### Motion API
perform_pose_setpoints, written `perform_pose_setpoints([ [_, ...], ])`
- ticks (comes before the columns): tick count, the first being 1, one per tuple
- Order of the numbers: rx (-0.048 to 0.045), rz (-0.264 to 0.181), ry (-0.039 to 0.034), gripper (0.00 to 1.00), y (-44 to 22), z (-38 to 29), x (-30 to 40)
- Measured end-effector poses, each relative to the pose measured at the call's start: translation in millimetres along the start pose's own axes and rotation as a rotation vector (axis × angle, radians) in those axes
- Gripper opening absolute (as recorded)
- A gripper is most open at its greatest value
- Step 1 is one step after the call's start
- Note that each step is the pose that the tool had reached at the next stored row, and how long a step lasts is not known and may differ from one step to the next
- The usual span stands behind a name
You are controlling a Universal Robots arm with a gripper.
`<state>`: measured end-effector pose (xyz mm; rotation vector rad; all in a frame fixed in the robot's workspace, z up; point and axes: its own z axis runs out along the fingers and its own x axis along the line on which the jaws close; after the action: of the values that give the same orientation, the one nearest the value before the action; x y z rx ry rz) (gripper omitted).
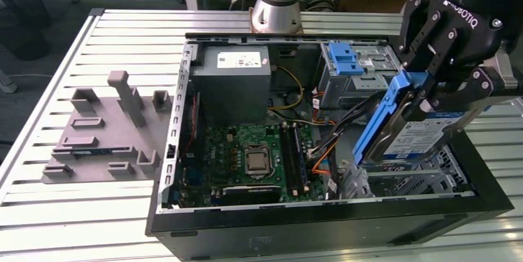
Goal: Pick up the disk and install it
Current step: 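Insert the disk into the insertion slot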
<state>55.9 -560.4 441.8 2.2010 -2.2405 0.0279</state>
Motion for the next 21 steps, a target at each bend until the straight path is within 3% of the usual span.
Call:
perform_pose_setpoints([
  [9,0.0001,0.000,-0.0004,0.36,-7.2,3.0,-4.0],
  [21,0.0000,0.003,0.0009,0.36,-12.7,5.4,-4.2],
])
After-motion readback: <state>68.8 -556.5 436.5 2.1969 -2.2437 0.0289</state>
